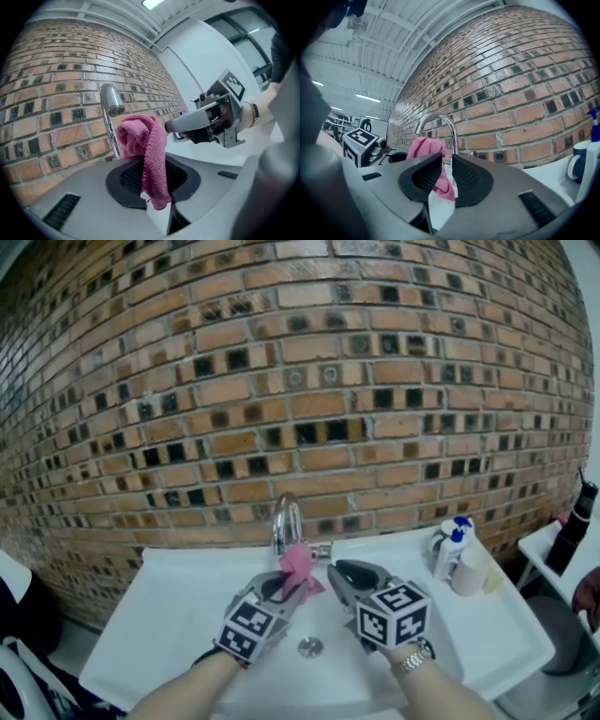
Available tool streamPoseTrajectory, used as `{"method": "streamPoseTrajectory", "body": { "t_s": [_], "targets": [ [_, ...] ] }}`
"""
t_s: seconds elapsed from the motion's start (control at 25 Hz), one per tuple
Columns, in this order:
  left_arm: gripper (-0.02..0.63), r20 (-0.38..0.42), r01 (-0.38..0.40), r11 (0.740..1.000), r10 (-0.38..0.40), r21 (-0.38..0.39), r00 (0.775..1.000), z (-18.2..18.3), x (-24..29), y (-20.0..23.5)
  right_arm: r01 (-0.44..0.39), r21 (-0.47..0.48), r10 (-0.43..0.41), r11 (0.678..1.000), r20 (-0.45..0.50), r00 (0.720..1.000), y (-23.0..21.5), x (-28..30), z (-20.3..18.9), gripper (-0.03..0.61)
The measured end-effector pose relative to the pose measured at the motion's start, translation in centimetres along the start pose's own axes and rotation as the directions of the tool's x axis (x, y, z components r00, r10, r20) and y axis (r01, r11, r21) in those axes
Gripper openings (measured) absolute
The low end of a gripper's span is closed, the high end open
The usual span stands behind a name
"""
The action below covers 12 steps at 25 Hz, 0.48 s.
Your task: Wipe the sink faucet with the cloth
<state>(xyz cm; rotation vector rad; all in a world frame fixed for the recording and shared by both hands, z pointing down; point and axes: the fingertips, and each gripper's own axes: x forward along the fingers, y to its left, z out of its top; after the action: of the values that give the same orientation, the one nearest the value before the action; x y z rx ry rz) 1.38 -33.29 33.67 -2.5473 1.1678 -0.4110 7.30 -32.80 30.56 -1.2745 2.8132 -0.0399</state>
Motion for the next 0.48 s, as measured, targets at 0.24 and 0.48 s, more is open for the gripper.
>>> {"method": "streamPoseTrajectory", "body": {
  "t_s": [0.24,0.48],
  "targets": [
    [0.069,0.022,-0.027,0.999,0.028,-0.039,0.999,-0.9,-3.3,-0.6,0.009,-0.062,-0.010,0.998,-0.012,1.000,0.1,0.0,-0.4,0.078],
    [0.069,0.002,-0.045,0.998,0.046,-0.036,0.999,-2.4,-5.3,-0.8,0.026,-0.203,-0.032,0.979,-0.023,0.999,1.3,-0.1,0.0,0.067]
  ]
}}
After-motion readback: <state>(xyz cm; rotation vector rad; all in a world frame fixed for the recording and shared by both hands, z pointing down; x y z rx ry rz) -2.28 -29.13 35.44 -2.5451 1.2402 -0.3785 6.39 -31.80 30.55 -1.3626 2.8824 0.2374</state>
